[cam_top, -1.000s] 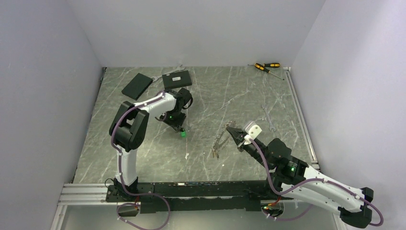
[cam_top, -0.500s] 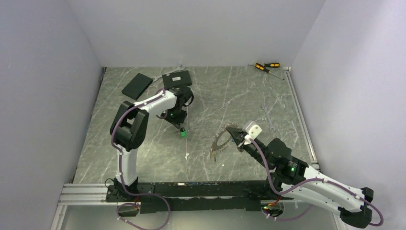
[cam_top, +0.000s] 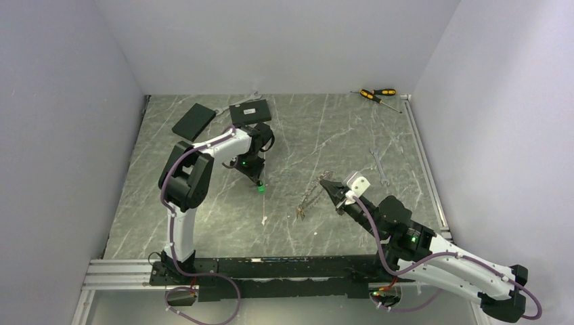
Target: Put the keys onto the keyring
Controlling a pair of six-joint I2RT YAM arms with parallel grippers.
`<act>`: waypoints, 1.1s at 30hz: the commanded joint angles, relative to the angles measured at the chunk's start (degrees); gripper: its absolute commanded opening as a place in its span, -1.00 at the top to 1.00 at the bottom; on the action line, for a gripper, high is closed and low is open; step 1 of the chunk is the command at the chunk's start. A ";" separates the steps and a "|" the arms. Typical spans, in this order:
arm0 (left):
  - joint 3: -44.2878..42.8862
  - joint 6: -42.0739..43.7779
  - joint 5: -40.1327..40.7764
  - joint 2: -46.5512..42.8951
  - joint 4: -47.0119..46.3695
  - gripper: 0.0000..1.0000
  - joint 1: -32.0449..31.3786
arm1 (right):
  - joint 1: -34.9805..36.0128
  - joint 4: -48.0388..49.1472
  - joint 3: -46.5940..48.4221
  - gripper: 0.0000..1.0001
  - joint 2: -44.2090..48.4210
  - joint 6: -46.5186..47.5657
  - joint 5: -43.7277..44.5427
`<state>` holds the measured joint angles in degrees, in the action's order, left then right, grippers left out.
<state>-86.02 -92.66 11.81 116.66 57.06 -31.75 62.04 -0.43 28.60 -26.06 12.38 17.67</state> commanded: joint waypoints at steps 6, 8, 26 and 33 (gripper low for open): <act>-0.92 0.33 -0.03 -1.04 0.11 0.23 -0.23 | 0.27 3.94 0.49 1.00 0.71 -0.60 0.08; -0.95 0.36 0.04 -1.26 0.07 0.25 -0.20 | 0.27 4.03 0.41 1.00 0.75 -0.54 0.08; -1.96 2.70 -0.68 -0.06 -2.33 0.86 -1.04 | 0.27 3.77 0.23 1.00 1.06 -0.69 0.35; 2.64 5.50 -0.20 -4.84 -8.48 1.00 -1.12 | 0.27 3.39 0.27 1.00 1.02 -0.60 0.59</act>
<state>-86.13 -89.08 11.11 116.57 52.97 -32.49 62.04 -0.45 28.29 -25.76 12.36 17.69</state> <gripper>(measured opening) 0.009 0.010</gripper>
